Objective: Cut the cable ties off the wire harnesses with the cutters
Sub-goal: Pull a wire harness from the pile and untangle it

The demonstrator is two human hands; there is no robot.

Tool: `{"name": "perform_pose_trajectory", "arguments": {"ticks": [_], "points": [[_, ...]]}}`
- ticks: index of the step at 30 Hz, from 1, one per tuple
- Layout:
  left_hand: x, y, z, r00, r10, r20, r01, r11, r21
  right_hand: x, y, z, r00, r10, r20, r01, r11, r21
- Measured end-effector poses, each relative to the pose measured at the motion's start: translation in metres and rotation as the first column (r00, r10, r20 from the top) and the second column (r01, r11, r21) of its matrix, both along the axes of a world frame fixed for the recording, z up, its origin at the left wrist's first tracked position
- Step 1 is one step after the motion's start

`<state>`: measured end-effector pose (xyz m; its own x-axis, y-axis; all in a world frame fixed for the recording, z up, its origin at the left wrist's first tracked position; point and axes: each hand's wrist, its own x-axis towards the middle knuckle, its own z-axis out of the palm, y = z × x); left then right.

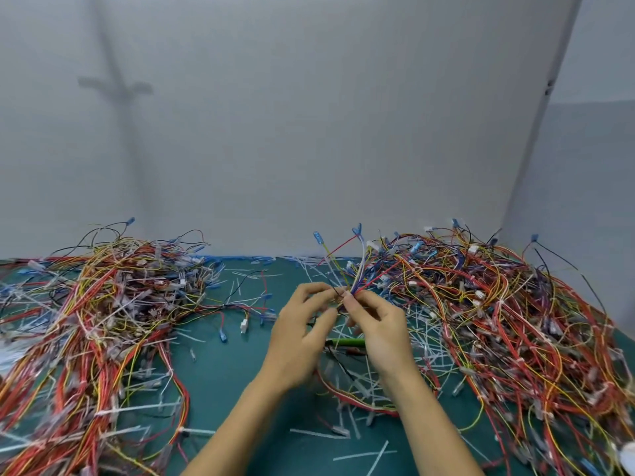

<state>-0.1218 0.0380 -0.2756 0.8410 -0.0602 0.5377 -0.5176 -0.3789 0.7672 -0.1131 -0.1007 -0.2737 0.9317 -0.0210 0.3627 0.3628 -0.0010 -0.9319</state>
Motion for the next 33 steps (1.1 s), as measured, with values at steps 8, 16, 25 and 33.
{"name": "perform_pose_trajectory", "arguments": {"ticks": [8,16,25,33], "points": [[-0.001,0.011,0.001,0.968,-0.092,-0.231,-0.028,0.883,-0.468,-0.001,0.003,-0.002,0.999,0.012,-0.048,-0.01,0.999,0.041],[-0.005,0.013,-0.004,0.986,-0.106,-0.129,0.093,0.99,-0.106,-0.004,0.004,0.001,0.999,0.036,-0.024,-0.032,0.989,0.147],[-0.004,0.013,0.003,0.998,-0.027,-0.062,0.021,0.994,-0.106,-0.003,0.002,0.002,0.999,0.03,0.041,-0.034,0.996,0.08],[-0.001,0.021,0.01,0.992,-0.056,-0.113,-0.003,0.885,-0.465,-0.011,-0.014,0.009,0.922,0.293,-0.254,-0.376,0.835,-0.401]]}}
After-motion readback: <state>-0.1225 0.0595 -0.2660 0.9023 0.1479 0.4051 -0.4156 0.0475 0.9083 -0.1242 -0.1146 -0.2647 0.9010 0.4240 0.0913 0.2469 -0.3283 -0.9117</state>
